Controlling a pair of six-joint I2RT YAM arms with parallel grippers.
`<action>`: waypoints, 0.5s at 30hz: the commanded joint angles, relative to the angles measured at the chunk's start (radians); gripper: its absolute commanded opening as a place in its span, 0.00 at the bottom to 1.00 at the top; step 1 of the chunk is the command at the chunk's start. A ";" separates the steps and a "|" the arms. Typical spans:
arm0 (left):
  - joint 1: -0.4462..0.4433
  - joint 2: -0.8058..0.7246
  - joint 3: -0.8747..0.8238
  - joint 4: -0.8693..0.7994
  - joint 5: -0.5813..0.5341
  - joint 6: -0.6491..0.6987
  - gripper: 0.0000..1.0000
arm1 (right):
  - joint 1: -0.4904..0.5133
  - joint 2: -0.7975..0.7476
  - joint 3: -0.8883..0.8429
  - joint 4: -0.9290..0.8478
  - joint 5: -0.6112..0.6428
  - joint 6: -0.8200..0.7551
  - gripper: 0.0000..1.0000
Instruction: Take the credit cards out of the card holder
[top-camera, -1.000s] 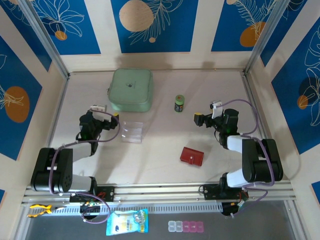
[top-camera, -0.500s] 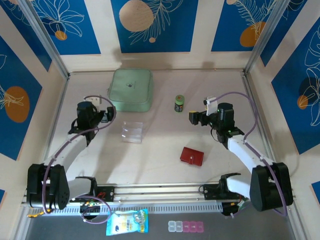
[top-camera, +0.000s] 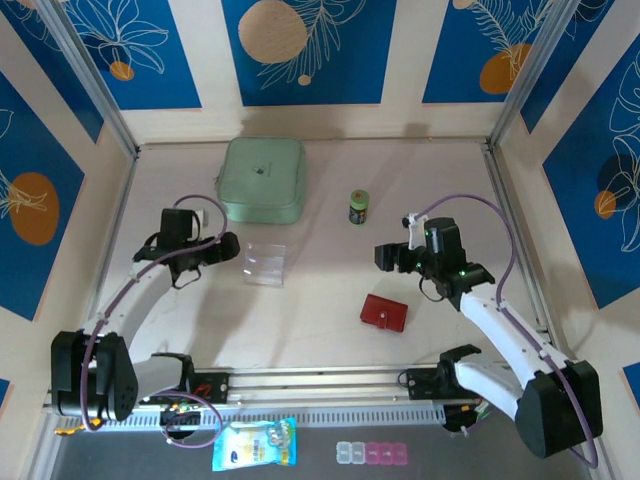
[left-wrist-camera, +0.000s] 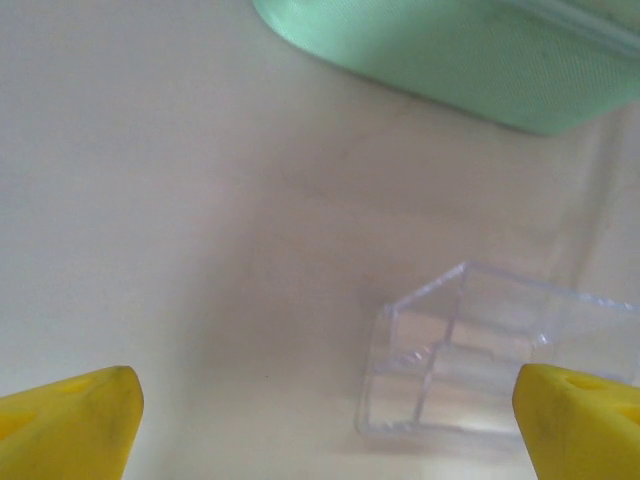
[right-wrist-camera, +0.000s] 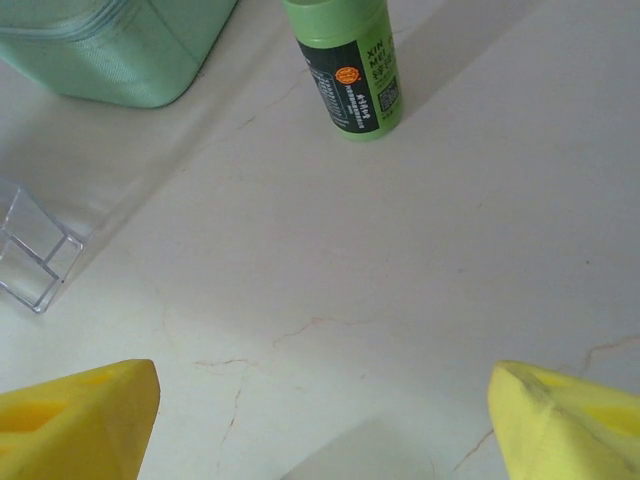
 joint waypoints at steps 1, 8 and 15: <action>-0.026 0.017 0.038 -0.099 0.079 -0.049 0.95 | 0.004 -0.048 -0.015 -0.058 0.031 0.040 0.86; -0.131 0.072 0.110 -0.178 0.045 0.009 0.81 | 0.003 -0.086 -0.032 -0.061 0.054 0.052 0.86; -0.225 0.179 0.209 -0.260 -0.069 0.111 0.58 | 0.002 -0.096 -0.027 -0.084 0.071 0.047 0.86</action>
